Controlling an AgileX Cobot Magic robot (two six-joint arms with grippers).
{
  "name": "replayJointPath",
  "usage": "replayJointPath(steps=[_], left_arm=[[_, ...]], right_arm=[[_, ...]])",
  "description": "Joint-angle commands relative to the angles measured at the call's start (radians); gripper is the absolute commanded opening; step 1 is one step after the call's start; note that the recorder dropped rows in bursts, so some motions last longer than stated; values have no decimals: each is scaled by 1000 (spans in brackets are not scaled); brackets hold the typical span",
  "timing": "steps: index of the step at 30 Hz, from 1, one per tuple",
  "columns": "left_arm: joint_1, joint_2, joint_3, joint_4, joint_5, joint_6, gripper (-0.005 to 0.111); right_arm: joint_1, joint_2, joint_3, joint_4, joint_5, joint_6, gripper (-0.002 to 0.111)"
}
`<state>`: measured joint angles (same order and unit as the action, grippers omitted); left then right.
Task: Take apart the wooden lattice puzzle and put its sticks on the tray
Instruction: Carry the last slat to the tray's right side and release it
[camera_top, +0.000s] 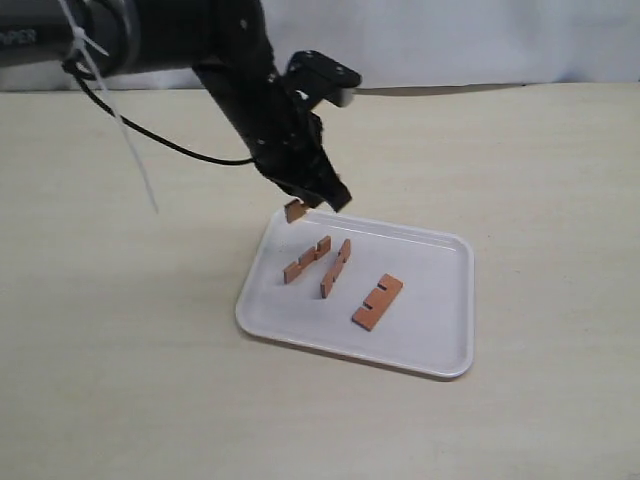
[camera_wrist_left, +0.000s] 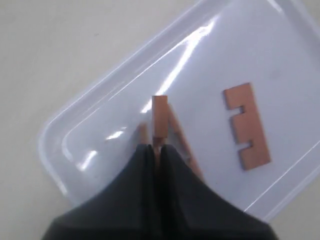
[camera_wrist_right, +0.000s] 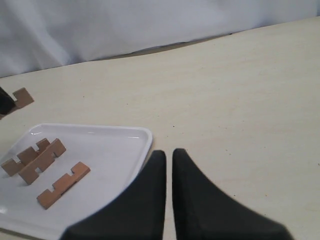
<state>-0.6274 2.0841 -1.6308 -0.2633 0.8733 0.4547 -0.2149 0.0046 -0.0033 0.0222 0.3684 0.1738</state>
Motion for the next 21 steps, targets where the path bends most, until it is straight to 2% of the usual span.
replayJointPath(steps=[1,4,6,11,13,16,18,21], left_arm=[[-104,16,0,-9,-122,-16,0],[-189,70,0,-14,-255,-74,0],[-223,107,0,-26,-297,-114,0],[-245,167,0,-81,-380,-116,2],[-245,174,0,-90,-384,-116,11],[-245,176,0,-90,-389,-116,41],[-245,171,0,-90,-386,-116,56],[-245,138,0,-86,-374,-116,59]], right_arm=[[-3,-5,3,-8,-4,-5,4],[-3,-5,3,-8,-4,-5,4],[-3,-5,3,-8,-4,-5,4],[-3,-5,3,-8,-4,-5,4],[-3,-5,3,-8,-4,-5,4],[-3,-5,3,-8,-4,-5,4],[-3,-5,3,-8,-4,-5,4],[-3,-5,3,-8,-4,-5,4]])
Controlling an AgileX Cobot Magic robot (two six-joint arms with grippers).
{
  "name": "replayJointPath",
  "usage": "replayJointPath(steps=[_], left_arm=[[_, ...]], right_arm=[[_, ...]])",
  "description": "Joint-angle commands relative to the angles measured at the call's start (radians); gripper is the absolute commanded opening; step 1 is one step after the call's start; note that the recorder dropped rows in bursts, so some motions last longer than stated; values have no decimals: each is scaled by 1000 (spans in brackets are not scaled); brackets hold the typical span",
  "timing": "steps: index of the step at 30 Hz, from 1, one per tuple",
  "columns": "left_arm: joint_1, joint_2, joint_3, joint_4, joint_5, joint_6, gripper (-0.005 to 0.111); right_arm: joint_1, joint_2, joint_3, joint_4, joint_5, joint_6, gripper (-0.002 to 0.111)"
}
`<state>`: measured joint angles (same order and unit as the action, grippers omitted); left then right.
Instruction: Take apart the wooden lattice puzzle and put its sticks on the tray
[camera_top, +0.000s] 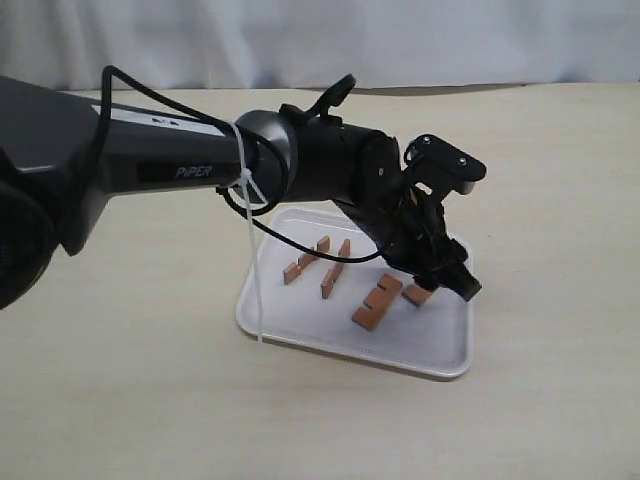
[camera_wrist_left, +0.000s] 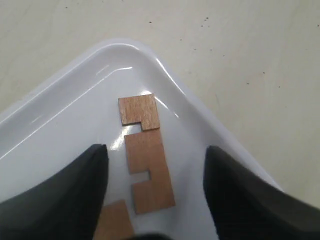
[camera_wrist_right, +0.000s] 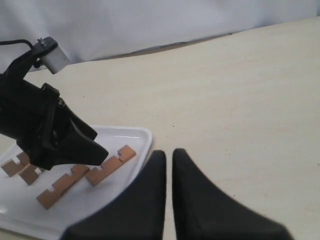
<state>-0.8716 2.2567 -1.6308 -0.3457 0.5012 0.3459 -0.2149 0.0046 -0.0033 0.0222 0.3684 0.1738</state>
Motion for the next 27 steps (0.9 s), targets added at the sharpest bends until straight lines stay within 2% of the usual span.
replayJointPath(steps=[1,5,7,10,12,13,20,23,27], left_arm=[[1,-51,0,-1,3,-7,59],[13,-148,0,68,49,-7,59],[29,-192,0,98,89,-12,53],[77,-255,0,111,180,-30,29],[122,-287,0,139,261,-50,6],[147,-298,0,167,310,-65,0],[329,-353,24,362,603,-240,0],[410,-424,111,415,602,-260,0],[542,-572,287,433,500,-278,0]], right_arm=[[-3,-5,3,-8,-4,-5,4],[-3,-5,3,-8,-4,-5,4],[-3,-5,3,-8,-4,-5,4],[-3,-5,3,-8,-4,-5,4],[-3,-5,3,-8,-4,-5,4],[-3,-5,3,-8,-4,-5,4],[-3,-5,3,-8,-4,-5,4],[-3,-5,3,-8,-4,-5,4],[-3,-5,3,-8,-4,-5,4]])
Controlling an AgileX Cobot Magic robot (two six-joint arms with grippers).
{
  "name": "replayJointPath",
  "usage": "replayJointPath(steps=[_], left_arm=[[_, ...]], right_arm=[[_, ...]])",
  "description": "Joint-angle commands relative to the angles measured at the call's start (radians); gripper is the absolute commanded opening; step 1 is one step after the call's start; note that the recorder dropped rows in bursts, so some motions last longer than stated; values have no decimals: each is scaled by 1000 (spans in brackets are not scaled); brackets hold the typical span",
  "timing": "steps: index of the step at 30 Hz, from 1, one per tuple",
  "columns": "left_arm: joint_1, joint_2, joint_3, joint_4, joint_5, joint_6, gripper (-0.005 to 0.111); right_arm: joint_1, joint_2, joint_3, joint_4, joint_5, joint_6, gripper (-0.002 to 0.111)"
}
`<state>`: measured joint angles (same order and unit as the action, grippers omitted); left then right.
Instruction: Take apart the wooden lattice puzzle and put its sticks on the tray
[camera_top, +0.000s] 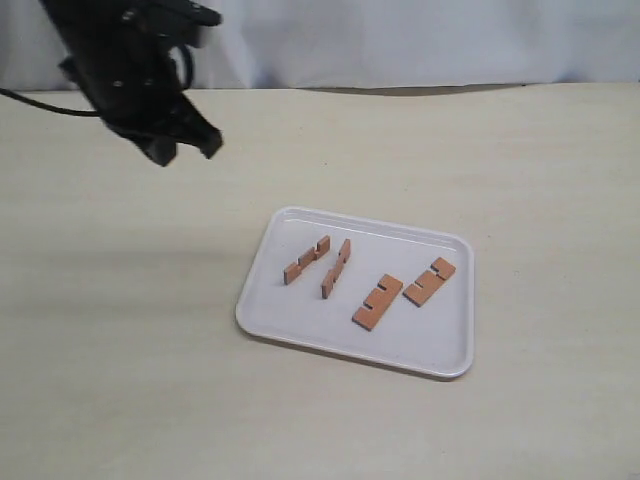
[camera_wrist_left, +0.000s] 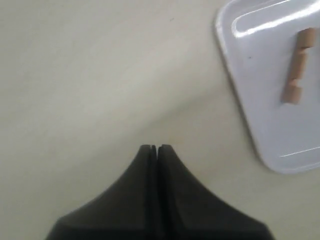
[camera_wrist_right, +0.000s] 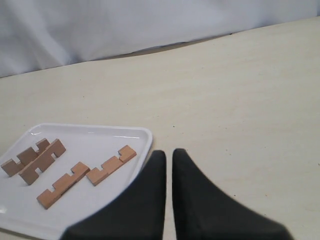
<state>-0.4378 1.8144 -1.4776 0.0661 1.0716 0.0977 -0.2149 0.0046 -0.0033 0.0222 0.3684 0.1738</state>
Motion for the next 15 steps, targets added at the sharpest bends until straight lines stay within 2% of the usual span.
replayJointPath(steps=[1,9,12,15], left_arm=[[142,-166,166,23,-87,-35,0],[483,-444,506,43,-292,-69,0],[549,-582,639,43,-445,-119,0],[559,-713,762,50,-595,-122,0]], right_arm=[[-3,-5,3,-8,-4,-5,4],[-3,-5,3,-8,-4,-5,4],[-3,-5,3,-8,-4,-5,4],[-3,-5,3,-8,-4,-5,4]])
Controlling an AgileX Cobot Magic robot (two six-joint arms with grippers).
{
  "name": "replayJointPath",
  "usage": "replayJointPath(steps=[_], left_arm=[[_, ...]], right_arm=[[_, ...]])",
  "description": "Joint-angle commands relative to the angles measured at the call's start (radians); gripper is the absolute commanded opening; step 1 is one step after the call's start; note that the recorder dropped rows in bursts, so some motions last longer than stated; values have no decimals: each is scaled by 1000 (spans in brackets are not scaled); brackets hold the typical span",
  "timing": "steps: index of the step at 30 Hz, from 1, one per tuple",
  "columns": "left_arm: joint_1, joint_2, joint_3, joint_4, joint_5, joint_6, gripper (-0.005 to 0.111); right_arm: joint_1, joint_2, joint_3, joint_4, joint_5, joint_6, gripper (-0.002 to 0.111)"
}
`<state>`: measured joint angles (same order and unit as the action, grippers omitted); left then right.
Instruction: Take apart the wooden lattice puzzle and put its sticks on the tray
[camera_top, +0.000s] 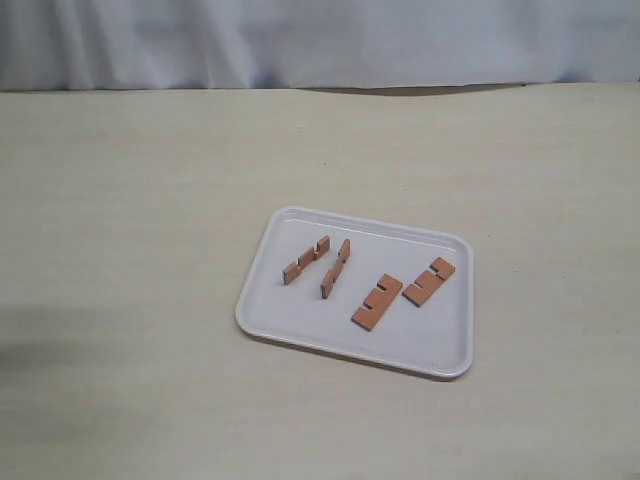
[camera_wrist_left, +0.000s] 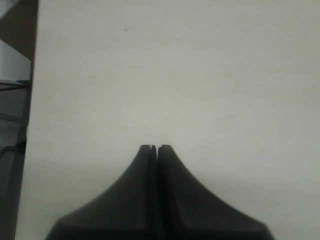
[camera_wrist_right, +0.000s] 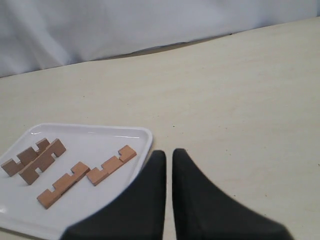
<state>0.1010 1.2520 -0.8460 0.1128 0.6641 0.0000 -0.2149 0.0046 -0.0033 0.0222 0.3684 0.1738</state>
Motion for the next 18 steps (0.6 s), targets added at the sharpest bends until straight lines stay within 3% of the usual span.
replayJointPath(steps=[1,11,18], left_arm=[[20,-187,151,3,-232,-29,0],[0,-570,317,-15,-498,-31,0],[-127,-770,360,-52,-540,-31,0]], right_arm=[[-3,-5,3,-8,-4,-5,4],[-3,-5,3,-8,-4,-5,4],[-3,-5,3,-8,-4,-5,4]])
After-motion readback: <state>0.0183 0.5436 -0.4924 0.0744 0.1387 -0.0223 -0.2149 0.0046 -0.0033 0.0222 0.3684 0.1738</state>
